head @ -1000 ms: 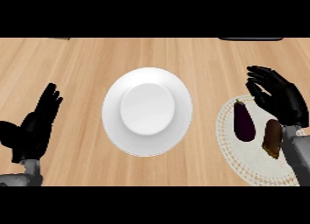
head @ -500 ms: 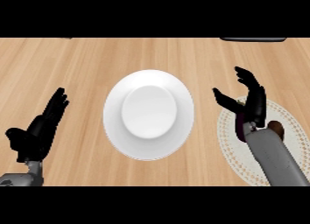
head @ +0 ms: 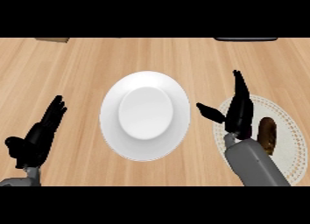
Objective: Pick the eggplant from the placemat and place it in the plate
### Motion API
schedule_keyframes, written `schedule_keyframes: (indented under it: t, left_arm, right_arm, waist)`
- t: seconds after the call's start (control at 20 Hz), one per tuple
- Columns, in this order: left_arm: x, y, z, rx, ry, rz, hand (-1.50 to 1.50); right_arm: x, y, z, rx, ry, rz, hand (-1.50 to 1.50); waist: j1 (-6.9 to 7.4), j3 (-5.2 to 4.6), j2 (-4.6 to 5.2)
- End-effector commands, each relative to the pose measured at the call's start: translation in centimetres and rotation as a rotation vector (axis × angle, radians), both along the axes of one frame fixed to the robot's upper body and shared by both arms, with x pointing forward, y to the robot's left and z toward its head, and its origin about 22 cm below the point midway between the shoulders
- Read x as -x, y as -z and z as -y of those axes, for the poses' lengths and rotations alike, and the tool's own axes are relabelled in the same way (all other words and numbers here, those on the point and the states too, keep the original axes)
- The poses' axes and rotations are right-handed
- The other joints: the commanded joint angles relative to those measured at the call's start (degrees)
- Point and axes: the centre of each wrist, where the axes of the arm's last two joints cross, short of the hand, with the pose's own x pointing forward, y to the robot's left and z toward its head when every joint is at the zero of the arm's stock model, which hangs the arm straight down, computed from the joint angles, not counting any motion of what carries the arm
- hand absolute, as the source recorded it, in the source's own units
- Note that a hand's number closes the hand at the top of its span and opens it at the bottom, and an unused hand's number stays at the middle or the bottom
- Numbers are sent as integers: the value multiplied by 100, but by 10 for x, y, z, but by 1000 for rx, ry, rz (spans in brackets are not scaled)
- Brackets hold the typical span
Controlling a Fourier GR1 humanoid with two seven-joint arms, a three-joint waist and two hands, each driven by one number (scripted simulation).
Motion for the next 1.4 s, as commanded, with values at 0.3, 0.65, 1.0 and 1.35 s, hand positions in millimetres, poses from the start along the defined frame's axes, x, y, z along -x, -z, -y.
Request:
schedule_keyframes:
  t: [0.3,0.65,1.0,1.35]
  left_arm:
    - [-4,7,5,-15,-2,5,0]
    - [-6,10,-3,9,-1,0,0]
    - [-12,-2,9,-17,24,3,0]
    - [-3,14,10,-14,28,20,0]
  right_arm:
    - [5,-31,11,218,71,-477,-150]
    - [16,-65,13,194,80,-712,-150]
    - [6,-100,11,205,134,-834,-150]
    - [-7,-64,21,229,150,-961,-150]
  waist:
    - [-98,-11,-30]
    - [-18,8,8]
    - [35,10,8]
    - [69,11,29]
